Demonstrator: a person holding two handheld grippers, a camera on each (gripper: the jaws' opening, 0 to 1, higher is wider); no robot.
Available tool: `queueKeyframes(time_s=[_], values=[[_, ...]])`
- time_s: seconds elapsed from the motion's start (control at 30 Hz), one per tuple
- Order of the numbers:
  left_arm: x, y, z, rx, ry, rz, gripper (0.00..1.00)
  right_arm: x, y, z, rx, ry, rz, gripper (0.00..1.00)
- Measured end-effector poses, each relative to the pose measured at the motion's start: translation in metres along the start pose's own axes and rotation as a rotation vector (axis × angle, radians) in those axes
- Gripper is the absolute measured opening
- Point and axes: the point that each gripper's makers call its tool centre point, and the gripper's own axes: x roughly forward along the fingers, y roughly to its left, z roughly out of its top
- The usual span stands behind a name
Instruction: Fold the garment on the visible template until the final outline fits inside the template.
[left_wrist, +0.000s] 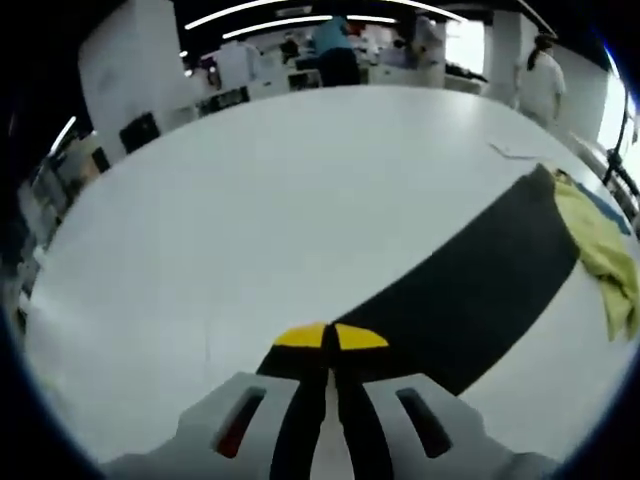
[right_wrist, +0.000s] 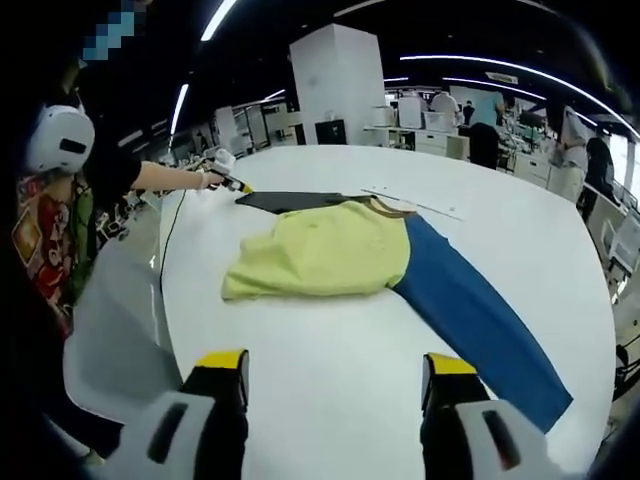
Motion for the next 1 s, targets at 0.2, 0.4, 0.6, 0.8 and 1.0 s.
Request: queueKeyframes(time_s=[0.2,0.4,0.6,0.8,1.0], values=[[0.001,0.001,0.000,0.005,-0.008,0.005,0.00,-0.002,0.005,0.001,0.005,-0.001,-0.005,0.69],[0.002,0.003,0.001,-0.007,-0.019,0.009,0.00,-0.005,0.014,0.000,0.017,-0.005,-0.021,0.69],[0.001,0.001,0.001,-0.007,-0.047,0.012,0.00,-0.005,0.023,0.000,0.035,-0.008,-0.029,0.69],[-0.008,-0.003,0.000,0.009,-0.069,0.005,0.14,-0.001,0.026,0.001,0.041,-0.017,-0.022,0.69],[-0.021,-0.003,0.001,0.017,-0.092,0.010,0.35,0.000,0.029,0.005,0.033,-0.035,-0.008,0.69]])
